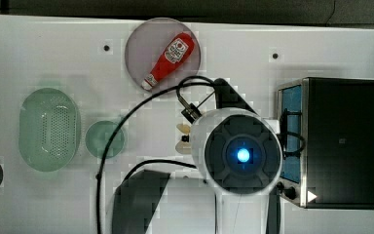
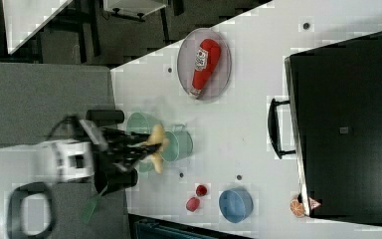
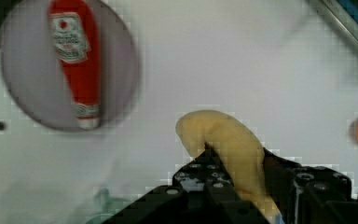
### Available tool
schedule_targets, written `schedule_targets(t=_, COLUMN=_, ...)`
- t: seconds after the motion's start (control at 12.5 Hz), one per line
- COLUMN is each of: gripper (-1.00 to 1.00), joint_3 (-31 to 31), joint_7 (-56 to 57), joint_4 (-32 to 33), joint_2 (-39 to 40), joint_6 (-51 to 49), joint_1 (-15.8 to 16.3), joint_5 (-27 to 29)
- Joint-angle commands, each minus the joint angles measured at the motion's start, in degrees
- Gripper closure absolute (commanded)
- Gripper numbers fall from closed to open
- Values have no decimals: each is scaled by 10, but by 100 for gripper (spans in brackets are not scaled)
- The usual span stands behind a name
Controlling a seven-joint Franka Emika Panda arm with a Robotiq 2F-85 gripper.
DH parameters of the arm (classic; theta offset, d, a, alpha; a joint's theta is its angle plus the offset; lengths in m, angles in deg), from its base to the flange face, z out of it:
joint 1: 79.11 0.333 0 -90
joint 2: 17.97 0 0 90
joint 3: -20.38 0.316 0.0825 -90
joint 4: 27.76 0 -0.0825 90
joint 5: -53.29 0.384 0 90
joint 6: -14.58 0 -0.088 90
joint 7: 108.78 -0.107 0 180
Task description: Pick Banana and place it in mug.
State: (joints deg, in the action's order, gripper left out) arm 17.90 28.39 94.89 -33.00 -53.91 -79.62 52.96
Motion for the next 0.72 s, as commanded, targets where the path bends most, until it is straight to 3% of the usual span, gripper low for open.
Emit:
schedule_targets(t=0.08, gripper=32, joint_3=46, joint_7=-38, joint_4=-3, joint_2=-3, joint_6=-45, joint_1=16, joint_5=0)
schedule_targets(t=0.4, gripper=32, joint_3=139, joint_7=-174, joint_4=-8, joint_2=0, joint_6=-58, joint_1=31, joint_5=5)
schedule_targets(t=0.72, gripper=32, joint_3=223, joint_7=-250, joint_4=-2, joint_2=21, joint_6=-51, joint_1=36, joint_5=68)
